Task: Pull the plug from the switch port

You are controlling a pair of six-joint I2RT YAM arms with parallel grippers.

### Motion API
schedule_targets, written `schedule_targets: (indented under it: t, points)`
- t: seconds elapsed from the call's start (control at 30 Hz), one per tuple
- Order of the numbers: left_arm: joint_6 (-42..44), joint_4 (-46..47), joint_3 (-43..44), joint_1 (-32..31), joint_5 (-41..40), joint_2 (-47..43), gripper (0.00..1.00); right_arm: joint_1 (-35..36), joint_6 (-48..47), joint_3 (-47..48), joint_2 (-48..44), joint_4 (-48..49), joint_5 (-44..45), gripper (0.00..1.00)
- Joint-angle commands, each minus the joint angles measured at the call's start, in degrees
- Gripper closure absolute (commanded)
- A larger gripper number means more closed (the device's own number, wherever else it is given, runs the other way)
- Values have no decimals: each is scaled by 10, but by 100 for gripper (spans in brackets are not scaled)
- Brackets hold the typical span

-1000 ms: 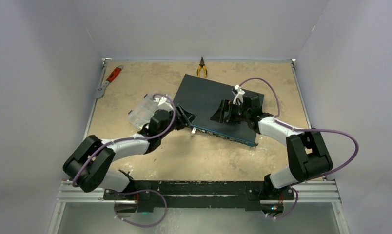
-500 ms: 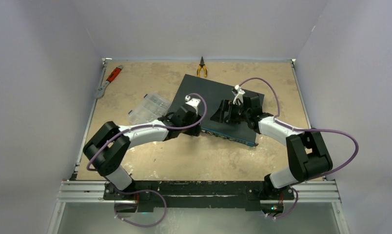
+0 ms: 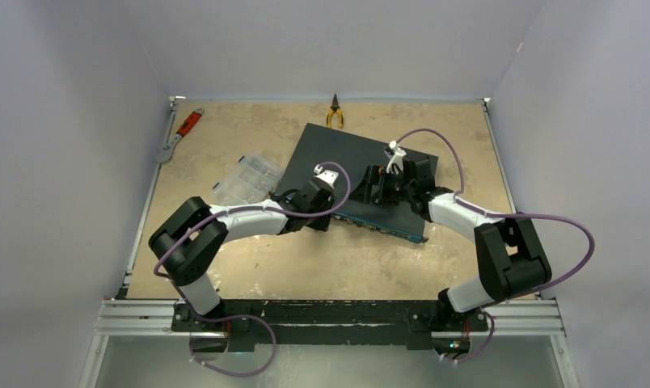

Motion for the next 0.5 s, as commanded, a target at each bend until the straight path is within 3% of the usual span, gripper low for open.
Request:
schedule_targets:
  t: [0.0, 0.2, 0.47]
  points:
    - [10, 4, 18, 0, -17, 5, 65, 3, -14, -8, 12, -20, 5, 1]
    - [9, 4, 14, 0, -17, -4, 86, 3, -13, -9, 14, -19, 5, 1]
    - [0, -13, -4, -1, -8, -39, 99, 3, -12, -6, 17, -18, 3, 1]
